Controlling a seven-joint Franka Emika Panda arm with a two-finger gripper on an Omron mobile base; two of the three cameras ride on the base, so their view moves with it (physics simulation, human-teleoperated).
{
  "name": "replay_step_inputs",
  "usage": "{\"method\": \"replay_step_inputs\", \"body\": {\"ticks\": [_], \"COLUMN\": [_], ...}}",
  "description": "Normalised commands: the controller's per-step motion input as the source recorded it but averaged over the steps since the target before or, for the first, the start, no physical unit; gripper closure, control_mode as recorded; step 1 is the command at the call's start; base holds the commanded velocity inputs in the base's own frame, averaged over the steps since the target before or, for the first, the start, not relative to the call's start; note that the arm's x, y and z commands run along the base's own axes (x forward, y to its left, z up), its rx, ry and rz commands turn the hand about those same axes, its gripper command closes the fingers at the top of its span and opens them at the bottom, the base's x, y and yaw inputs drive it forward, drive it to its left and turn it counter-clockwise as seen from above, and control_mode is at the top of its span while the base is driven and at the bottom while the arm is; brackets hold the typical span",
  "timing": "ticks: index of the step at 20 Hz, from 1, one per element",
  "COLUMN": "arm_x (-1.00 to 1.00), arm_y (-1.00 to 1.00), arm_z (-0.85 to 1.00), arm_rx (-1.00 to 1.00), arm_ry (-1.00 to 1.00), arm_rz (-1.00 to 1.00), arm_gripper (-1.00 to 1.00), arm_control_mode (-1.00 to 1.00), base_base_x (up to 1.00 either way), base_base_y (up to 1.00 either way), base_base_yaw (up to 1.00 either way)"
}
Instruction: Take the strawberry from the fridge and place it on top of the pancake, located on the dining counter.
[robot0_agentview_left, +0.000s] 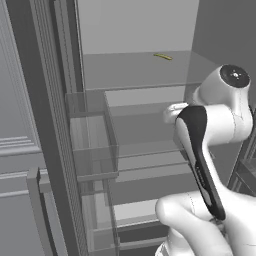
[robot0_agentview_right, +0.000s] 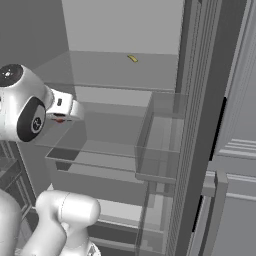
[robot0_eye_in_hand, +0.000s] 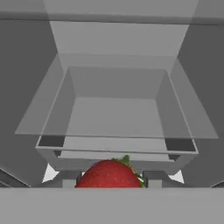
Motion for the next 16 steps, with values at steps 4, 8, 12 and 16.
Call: {"method": "replay_step_inputs", "body": {"ticks": [4, 8, 12, 16], "arm_x": [-0.78, -0.10, 0.00, 0.00], "arm_y": [-0.09, -0.18, 0.00, 0.00], "arm_z": [-0.63, -0.26, -0.28, 0.00], "arm_rx": [0.02, 0.08, 0.01, 0.00], "arm_ry": [0.32, 0.04, 0.03, 0.00], "arm_rz": [-0.02, -0.12, -0.09, 0.00], "arm_gripper": [1.00, 1.00, 1.00, 1.00], "arm_control_mode": [-1.00, -1.00, -1.00, -1.00], "base_base_x": [0.00, 0.00, 0.00, 0.00], "base_base_y": [0.00, 0.00, 0.00, 0.00], "base_base_yaw": [0.00, 0.00, 0.00, 0.00]}}
